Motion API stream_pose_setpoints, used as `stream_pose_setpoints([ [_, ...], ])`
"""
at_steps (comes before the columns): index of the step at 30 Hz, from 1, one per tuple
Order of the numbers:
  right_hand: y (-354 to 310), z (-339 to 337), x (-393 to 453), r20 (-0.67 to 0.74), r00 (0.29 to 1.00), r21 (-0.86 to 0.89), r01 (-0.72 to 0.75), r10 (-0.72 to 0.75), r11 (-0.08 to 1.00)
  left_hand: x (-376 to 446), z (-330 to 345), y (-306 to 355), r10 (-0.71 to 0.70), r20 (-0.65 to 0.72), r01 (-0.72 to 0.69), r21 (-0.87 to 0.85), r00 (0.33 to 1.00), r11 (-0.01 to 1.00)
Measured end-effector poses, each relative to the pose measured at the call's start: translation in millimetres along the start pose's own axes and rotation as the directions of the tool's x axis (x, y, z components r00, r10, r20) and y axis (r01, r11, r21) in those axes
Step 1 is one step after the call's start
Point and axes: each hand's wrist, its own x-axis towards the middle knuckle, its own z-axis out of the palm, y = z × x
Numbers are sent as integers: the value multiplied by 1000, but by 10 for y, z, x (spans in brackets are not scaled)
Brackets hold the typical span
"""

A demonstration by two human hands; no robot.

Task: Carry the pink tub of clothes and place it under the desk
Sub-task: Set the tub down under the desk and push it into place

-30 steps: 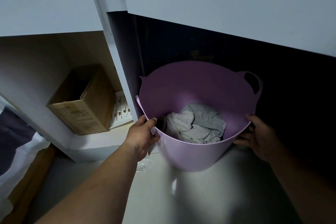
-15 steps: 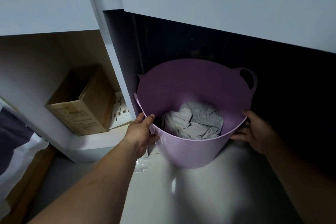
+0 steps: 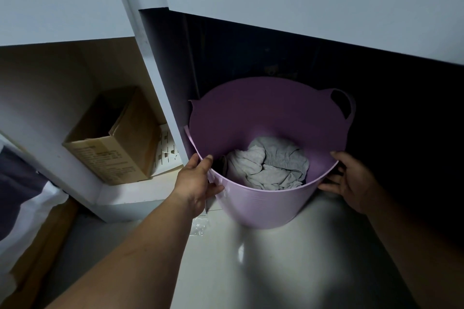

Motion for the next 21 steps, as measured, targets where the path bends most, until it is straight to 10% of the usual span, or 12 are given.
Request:
stream_pose_setpoints([
  [21, 27, 53, 86, -14, 1000, -19, 22, -22, 1000, 7, -14, 29, 52, 8, -52, 94, 999, 994],
])
